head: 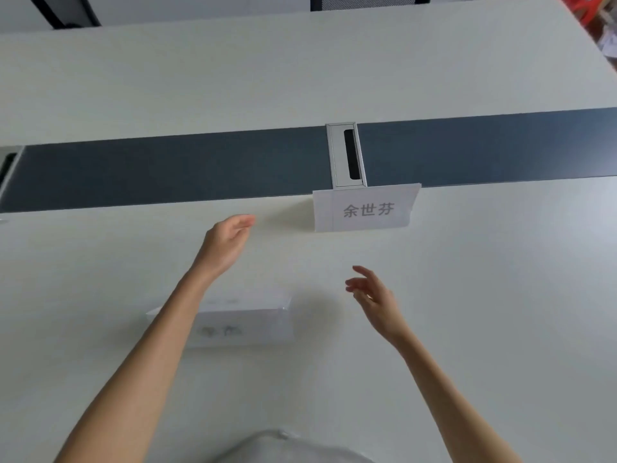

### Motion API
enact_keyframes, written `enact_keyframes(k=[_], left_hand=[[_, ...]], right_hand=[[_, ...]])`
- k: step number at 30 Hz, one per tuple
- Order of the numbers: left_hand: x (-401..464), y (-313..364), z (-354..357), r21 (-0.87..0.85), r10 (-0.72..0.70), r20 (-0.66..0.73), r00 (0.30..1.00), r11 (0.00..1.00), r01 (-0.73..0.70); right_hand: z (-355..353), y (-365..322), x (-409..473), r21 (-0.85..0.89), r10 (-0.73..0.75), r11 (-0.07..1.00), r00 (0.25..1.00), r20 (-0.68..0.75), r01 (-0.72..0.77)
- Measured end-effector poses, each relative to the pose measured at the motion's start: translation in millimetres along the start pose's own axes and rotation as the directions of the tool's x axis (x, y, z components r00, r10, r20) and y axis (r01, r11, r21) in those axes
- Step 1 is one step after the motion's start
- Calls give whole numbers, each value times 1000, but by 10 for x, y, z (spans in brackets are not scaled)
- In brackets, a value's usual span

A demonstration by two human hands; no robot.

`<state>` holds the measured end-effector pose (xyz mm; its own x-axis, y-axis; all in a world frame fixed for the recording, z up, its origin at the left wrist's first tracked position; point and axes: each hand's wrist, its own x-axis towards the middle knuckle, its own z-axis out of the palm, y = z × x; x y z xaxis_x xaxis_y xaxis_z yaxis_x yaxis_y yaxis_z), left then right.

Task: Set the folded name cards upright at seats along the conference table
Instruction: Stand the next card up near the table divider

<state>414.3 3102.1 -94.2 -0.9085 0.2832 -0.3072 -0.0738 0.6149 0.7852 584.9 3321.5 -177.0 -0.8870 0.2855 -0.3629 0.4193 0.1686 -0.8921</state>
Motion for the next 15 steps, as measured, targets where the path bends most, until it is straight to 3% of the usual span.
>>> enact_keyframes(k=[2,5,9,11,13,15], left_hand=[[-228,-189,-276,16,-10,-89,996,1000,12],[-573,-467,-495,40,-60,-200,978,997,70],[-929,-798,-522,135,-59,-283,957,986,101],[-1068,-921,-523,99,-90,-292,952,987,124],[-1196,-1023,-520,4,-163,-218,962,986,168],[-1280,-1119,-520,-44,-140,-169,976,990,135]], right_hand=[[264,-81,-253,-44,-21,999,986,164,28],[596,-201,-453,-56,-65,995,962,264,83],[889,-363,-500,-79,-129,985,964,231,151],[981,-414,-503,-96,-127,985,975,181,146],[1046,-413,-523,-118,-126,983,984,129,141],[1093,-399,-575,-135,-123,982,988,95,136]])
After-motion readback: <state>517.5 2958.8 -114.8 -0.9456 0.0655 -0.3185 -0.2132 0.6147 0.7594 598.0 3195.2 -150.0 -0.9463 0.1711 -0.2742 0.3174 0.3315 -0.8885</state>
